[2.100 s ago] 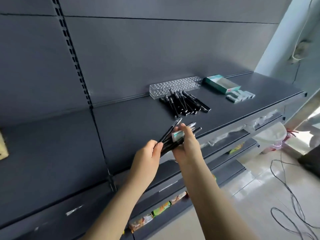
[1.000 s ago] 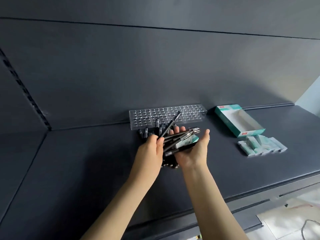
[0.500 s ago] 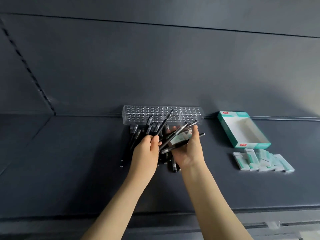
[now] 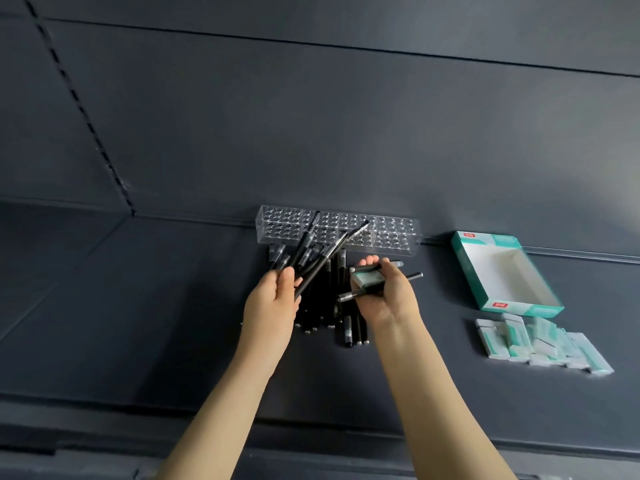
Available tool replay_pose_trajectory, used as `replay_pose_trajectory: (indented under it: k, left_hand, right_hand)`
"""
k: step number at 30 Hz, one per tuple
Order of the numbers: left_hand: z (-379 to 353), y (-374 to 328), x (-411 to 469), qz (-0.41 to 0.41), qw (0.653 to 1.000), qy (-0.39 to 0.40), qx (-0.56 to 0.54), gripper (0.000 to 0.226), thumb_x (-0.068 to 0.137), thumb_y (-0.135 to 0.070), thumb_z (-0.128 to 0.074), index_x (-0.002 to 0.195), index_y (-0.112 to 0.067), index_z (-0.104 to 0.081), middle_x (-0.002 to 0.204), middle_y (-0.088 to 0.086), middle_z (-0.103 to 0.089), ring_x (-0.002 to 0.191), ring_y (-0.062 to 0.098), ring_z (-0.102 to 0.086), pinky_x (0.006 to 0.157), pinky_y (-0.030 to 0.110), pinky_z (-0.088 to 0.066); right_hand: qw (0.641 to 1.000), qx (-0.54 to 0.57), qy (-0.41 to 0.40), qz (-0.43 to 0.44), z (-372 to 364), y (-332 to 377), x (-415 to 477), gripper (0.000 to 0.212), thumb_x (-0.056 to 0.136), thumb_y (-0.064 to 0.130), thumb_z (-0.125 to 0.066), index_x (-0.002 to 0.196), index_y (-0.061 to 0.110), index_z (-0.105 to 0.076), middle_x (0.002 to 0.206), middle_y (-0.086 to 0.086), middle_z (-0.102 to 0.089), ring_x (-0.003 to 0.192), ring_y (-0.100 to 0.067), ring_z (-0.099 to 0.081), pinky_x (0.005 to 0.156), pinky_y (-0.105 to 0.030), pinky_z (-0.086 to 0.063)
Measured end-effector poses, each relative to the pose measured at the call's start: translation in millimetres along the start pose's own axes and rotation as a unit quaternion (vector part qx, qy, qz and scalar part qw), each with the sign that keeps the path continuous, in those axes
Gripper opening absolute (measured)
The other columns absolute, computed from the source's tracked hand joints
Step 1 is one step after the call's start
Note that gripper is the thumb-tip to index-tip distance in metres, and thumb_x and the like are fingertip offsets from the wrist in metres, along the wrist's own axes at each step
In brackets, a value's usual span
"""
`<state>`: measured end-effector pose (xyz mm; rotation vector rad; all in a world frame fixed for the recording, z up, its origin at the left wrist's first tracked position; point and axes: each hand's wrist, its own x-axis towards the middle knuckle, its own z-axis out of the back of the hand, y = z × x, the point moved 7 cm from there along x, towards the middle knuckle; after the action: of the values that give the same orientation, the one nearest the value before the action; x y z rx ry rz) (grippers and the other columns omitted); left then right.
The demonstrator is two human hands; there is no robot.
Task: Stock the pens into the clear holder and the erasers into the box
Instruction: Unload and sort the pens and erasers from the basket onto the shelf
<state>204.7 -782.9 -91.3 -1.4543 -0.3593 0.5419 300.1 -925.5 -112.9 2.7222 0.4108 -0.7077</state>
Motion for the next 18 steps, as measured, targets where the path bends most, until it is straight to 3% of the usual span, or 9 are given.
replay_pose_trajectory:
  k: [2, 3, 4, 6, 9, 11, 13, 18]
  left_hand:
    - [13, 4, 5, -0.041, 0.994, -0.044, 0.095, 0.031, 0.104, -0.034, -0.038, 0.087, -0.016, -0.058, 0.088, -0.006, -0.064, 0.078, 0.005, -0.063, 0.068, 0.025, -0.054]
    - [19, 5, 7, -0.063, 0.981, -0.077, 0.165, 0.035, 0.103, -0.036, -0.037, 0.085, -0.013, -0.056, 0.082, -0.001, -0.064, 0.074, 0.016, -0.064, 0.066, 0.037, -0.054]
    - [25, 6, 7, -0.080, 0.961, -0.111, 0.238, 0.038, 0.103, -0.036, -0.036, 0.084, -0.009, -0.055, 0.075, 0.003, -0.063, 0.067, 0.024, -0.061, 0.059, 0.040, -0.050]
    - [31, 6, 3, -0.109, 0.913, -0.176, 0.350, 0.037, 0.103, -0.032, -0.038, 0.082, -0.006, -0.053, 0.063, 0.005, -0.055, 0.052, 0.027, -0.049, 0.043, 0.031, -0.033]
    - [30, -1, -3, -0.154, 0.867, -0.209, 0.425, 0.030, 0.095, -0.018, -0.059, 0.069, -0.007, -0.050, 0.047, -0.002, -0.033, 0.037, 0.017, -0.026, 0.045, 0.013, -0.009]
    - [26, 1, -3, -0.171, 0.844, -0.214, 0.462, 0.031, 0.089, -0.016, -0.065, 0.065, -0.008, -0.048, 0.042, -0.002, -0.030, 0.031, 0.018, -0.026, 0.048, 0.010, -0.006]
    - [20, 4, -3, -0.183, 0.831, -0.190, 0.491, 0.031, 0.089, -0.017, -0.065, 0.065, -0.010, -0.047, 0.042, 0.000, -0.039, 0.031, 0.020, -0.033, 0.047, 0.011, -0.005]
    - [11, 8, -8, -0.204, 0.814, -0.150, 0.523, 0.024, 0.090, -0.025, -0.061, 0.072, -0.010, -0.054, 0.056, 0.001, -0.052, 0.041, 0.016, -0.033, 0.046, 0.013, -0.005]
  right_hand:
    - [1.000, -0.018, -0.007, 0.012, 2, 5, 3, 0.029, 0.105, 0.009, -0.039, 0.077, 0.009, -0.049, 0.070, -0.004, -0.049, 0.060, -0.014, -0.048, 0.061, -0.025, -0.047]
    - [1.000, -0.021, -0.009, 0.015, 2, 7, 4, 0.029, 0.105, 0.009, -0.039, 0.078, 0.009, -0.049, 0.070, -0.004, -0.049, 0.059, -0.014, -0.048, 0.060, -0.025, -0.047]
    - [1.000, -0.021, -0.008, 0.017, 3, 8, 5, 0.028, 0.105, 0.009, -0.038, 0.078, 0.009, -0.049, 0.070, -0.004, -0.050, 0.059, -0.014, -0.048, 0.060, -0.025, -0.047]
    - [1.000, -0.021, -0.009, 0.021, 4, 11, 5, 0.028, 0.104, 0.008, -0.038, 0.078, 0.009, -0.048, 0.070, -0.004, -0.049, 0.060, -0.014, -0.048, 0.061, -0.025, -0.047]
    - [0.999, -0.025, -0.007, 0.028, 6, 12, 6, 0.029, 0.104, 0.008, -0.037, 0.078, 0.009, -0.048, 0.071, -0.004, -0.049, 0.060, -0.014, -0.047, 0.060, -0.025, -0.047]
    - [0.999, -0.036, -0.004, 0.024, 7, 11, 8, 0.028, 0.105, 0.009, -0.038, 0.079, 0.009, -0.048, 0.071, -0.003, -0.049, 0.060, -0.013, -0.048, 0.057, -0.024, -0.048]
    - [0.999, -0.046, 0.004, 0.019, 10, 9, 10, 0.026, 0.104, 0.010, -0.039, 0.080, 0.009, -0.049, 0.072, -0.003, -0.050, 0.060, -0.013, -0.049, 0.057, -0.024, -0.049]
    - [0.998, -0.055, 0.015, 0.017, 15, 10, 13, 0.023, 0.104, 0.010, -0.040, 0.083, 0.009, -0.049, 0.074, -0.003, -0.052, 0.060, -0.013, -0.052, 0.055, -0.025, -0.051]
